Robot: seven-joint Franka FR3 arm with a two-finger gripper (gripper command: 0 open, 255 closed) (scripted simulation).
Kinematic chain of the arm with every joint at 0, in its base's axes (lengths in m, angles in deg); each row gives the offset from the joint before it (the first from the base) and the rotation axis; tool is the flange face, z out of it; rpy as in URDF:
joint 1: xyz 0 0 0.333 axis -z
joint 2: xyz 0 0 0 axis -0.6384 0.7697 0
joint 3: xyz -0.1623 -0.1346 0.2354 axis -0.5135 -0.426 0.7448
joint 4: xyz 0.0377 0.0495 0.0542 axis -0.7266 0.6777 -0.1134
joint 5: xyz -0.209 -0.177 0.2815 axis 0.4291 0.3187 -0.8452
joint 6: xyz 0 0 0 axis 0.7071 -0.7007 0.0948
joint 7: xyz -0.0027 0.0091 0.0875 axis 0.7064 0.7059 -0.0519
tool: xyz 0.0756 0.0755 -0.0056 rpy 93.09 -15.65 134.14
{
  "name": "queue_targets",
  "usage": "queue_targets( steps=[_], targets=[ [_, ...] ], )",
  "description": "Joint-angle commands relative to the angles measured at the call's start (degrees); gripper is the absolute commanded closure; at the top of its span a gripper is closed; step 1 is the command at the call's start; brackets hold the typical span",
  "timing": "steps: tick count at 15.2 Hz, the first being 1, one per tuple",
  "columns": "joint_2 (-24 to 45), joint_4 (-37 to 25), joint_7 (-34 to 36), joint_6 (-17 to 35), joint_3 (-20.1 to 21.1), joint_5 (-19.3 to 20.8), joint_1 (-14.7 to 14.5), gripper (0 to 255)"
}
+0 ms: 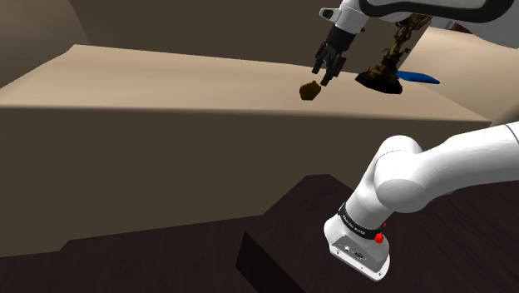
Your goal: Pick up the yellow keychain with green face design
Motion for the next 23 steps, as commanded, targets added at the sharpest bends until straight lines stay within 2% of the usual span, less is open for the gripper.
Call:
queue_targets(
  steps=[1, 8, 10, 11, 20, 23],
  targets=[
    [1.1, -0.2, -5.9, 1.8, -2.7, 0.6, -2.0, 0],
    [0.8, 5.7, -5.8, 7.3, -4.2, 1.9, -1.3, 0],
    [0.8, 5.7, -5.8, 7.3, -4.2, 1.9, -1.3, 0],
    [0.8, 5.8, -5.8, 7.5, -4.2, 1.9, -1.3, 255],
    [0.8, 5.7, -5.8, 7.3, -4.2, 1.9, -1.3, 255],
    [0.8, 3.4, -5.8, 5.1, -3.6, 1.4, -1.6, 255]
  ],
)
